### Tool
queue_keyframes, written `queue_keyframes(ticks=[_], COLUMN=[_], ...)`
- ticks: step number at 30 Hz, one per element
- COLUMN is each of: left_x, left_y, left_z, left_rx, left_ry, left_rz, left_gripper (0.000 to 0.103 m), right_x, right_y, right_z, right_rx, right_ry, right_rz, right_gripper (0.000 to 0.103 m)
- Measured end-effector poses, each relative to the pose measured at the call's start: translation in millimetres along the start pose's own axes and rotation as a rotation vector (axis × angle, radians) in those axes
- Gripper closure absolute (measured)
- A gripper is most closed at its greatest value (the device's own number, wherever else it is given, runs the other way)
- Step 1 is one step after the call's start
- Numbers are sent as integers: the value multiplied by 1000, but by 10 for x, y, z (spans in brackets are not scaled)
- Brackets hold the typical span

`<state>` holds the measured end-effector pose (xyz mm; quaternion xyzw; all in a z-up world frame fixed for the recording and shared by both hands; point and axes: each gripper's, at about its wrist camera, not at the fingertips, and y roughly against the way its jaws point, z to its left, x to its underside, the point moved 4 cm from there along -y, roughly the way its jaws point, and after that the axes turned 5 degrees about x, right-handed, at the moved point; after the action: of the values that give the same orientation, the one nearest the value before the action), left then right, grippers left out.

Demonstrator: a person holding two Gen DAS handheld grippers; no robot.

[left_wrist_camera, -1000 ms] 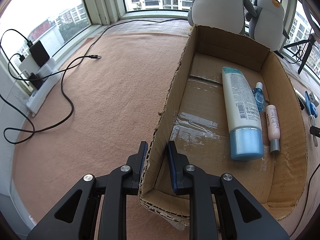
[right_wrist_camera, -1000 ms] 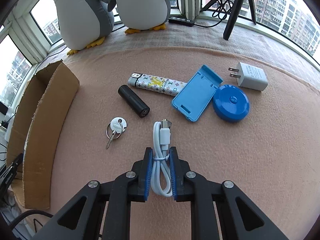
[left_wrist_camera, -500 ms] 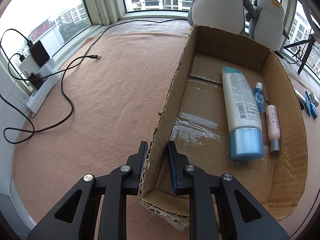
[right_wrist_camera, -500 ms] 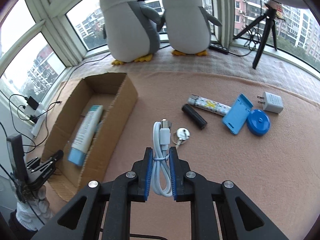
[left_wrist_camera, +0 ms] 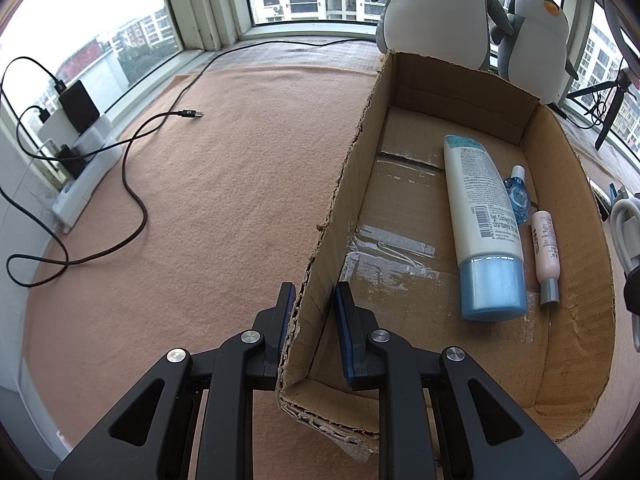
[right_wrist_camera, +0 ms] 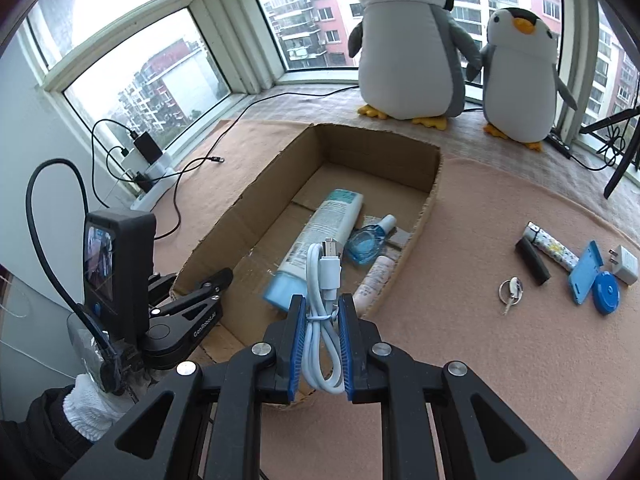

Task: Organize rigid objects
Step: 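Carry the USB cable into the box and open the right tool, then grasp the round blue tape measure with the right tool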

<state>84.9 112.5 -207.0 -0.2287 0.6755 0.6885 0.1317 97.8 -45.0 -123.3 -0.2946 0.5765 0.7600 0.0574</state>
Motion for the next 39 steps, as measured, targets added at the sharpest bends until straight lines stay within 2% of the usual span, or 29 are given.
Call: queue_keyframes(ticks=[16,18,20,25,32,35,39], left_x=[-2,-9,-5,-6,-11,-11,-10], left_y=[2,1,1,0,-4,-4,-4], left_z=[0,5,-1,0,-5,-6,-6], left_rx=[-1,-1,-1,-2,-4,-4,-4], left_ry=[-1,-1,-1,-1,-3,-3,-3], left_rz=[-1,0,-1,-1,0,0,0], left_gripper=[85,85,85,85,85,85,85], right_x=[84,78,71,74,96,118,164], right_y=[-260,-249,-233,-207,-74,-5,88], right_z=[289,300,300,252,-3,-242,-692], right_rx=[-9,-9,-3,-1,33,64,126], right_ry=[68,71,72,58,12,-33,-114], right_rz=[40,34,24,15,-11,-24,-38], right_gripper=[87,80,67,67,61,55,54])
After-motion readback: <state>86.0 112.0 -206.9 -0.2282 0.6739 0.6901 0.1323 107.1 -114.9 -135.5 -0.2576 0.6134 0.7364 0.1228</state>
